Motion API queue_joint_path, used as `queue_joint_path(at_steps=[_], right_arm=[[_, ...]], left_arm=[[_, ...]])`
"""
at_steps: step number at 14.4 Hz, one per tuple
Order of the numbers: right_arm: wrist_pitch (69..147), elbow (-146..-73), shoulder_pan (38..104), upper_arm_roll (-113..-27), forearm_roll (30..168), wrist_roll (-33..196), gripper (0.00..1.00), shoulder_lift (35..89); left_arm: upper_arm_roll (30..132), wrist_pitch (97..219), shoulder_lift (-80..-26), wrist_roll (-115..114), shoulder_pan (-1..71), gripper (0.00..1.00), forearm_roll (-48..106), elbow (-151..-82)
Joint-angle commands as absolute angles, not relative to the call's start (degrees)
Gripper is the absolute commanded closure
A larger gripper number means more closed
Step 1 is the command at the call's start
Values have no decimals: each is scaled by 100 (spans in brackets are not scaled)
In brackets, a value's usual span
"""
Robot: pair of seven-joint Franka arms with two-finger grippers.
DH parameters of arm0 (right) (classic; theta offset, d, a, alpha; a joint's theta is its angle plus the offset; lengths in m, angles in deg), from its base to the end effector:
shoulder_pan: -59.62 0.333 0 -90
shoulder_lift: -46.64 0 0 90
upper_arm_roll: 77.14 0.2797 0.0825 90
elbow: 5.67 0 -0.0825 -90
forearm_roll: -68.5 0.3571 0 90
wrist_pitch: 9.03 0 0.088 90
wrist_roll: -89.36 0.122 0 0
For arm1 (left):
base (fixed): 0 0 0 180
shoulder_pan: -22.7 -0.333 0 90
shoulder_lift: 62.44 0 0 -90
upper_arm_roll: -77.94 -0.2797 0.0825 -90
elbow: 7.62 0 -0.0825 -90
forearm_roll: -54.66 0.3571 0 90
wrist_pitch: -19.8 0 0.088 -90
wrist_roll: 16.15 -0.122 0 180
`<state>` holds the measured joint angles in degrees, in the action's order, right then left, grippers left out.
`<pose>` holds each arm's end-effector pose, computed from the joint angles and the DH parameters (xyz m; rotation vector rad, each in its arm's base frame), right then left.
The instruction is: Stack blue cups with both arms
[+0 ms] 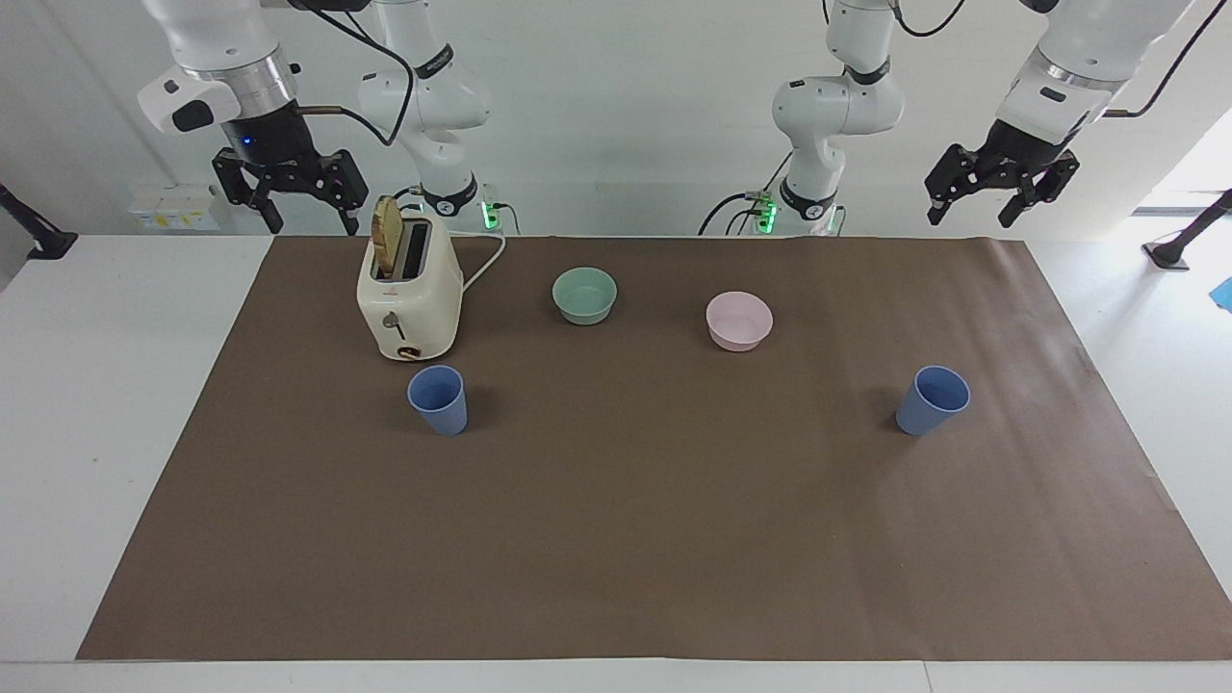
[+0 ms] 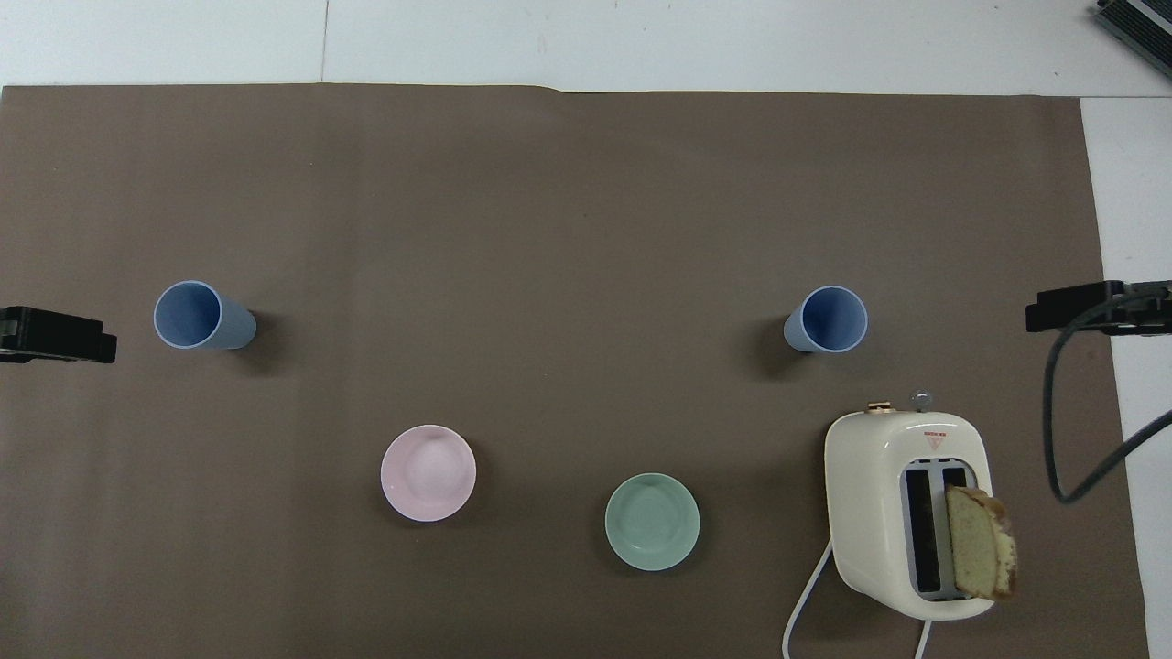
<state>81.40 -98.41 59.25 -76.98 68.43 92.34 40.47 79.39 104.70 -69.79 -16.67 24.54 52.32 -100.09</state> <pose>0.4995 -0.0019 0.6079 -3.1385 0.0875 -0.1058 0.4812 -0.0338 0.6113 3.1023 -0.1084 -0.0074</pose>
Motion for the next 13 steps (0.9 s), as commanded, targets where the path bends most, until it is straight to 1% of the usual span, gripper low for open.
queue_joint_path(at_steps=[1,8,11,13], right_arm=[[8088,-9875,5866,-7679,6894,9121,0,3987],[8097,-9875,5857,-7679,6894,9121,0,3987],[8088,-9875,5857,-7679,6894,9121,0,3987],[8088,-9875,5857,-7679,6894,9121,0,3987]], left_arm=[[7979,10427,-7070,-1703,2411,0,5272,-10140],[7961,10540,-7044,-1685,2384,0,5272,-10175],[7944,11119,-6974,-1685,2262,0,5264,-10464],[7944,11506,-6772,-1676,2112,0,5264,-10641]])
